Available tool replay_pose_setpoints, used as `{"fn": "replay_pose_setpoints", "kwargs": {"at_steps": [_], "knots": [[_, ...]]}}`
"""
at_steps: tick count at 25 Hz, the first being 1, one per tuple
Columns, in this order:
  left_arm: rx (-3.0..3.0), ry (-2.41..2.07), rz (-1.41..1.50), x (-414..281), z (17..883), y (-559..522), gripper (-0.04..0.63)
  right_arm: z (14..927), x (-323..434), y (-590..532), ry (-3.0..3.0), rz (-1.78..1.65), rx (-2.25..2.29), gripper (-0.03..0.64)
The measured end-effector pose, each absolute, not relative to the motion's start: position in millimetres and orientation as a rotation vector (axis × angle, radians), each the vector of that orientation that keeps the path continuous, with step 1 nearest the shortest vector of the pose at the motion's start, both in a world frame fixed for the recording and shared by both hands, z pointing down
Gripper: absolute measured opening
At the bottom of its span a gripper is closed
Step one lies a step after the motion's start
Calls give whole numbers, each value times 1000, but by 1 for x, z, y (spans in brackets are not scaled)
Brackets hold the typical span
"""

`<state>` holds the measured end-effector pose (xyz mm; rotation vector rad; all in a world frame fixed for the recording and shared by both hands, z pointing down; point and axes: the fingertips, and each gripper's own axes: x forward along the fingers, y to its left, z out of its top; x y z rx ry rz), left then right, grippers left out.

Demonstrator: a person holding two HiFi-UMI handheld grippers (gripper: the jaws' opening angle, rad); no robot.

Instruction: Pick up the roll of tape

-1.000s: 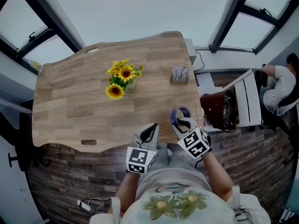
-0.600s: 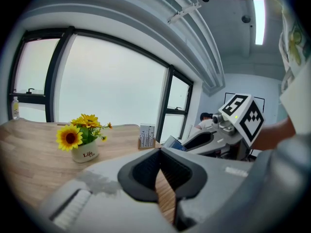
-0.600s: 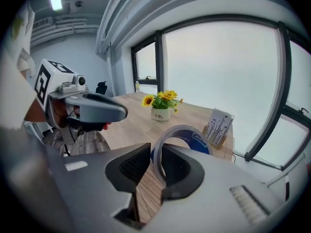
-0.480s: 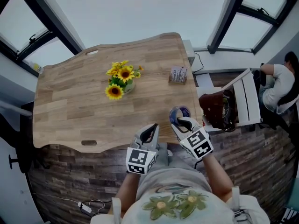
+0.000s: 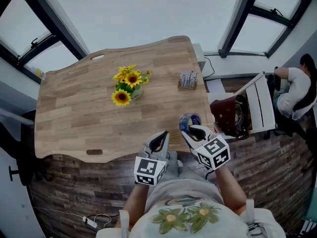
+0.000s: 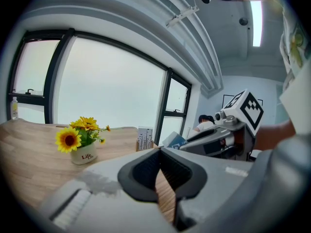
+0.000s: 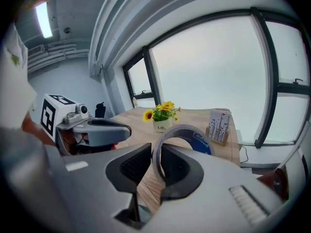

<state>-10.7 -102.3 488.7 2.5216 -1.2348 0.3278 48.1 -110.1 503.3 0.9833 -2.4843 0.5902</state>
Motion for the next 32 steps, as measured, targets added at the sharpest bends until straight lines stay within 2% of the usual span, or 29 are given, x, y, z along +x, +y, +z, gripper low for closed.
{"fn": "replay_pose_setpoints", "kwargs": {"at_steps": [7, 32], "knots": [[2530, -1234, 310, -11, 485, -102, 5, 493, 47, -106, -2549, 698, 1014, 66], [2558, -1207, 298, -3, 477, -95, 5, 460, 41, -97, -2673, 682, 1041, 48]]}}
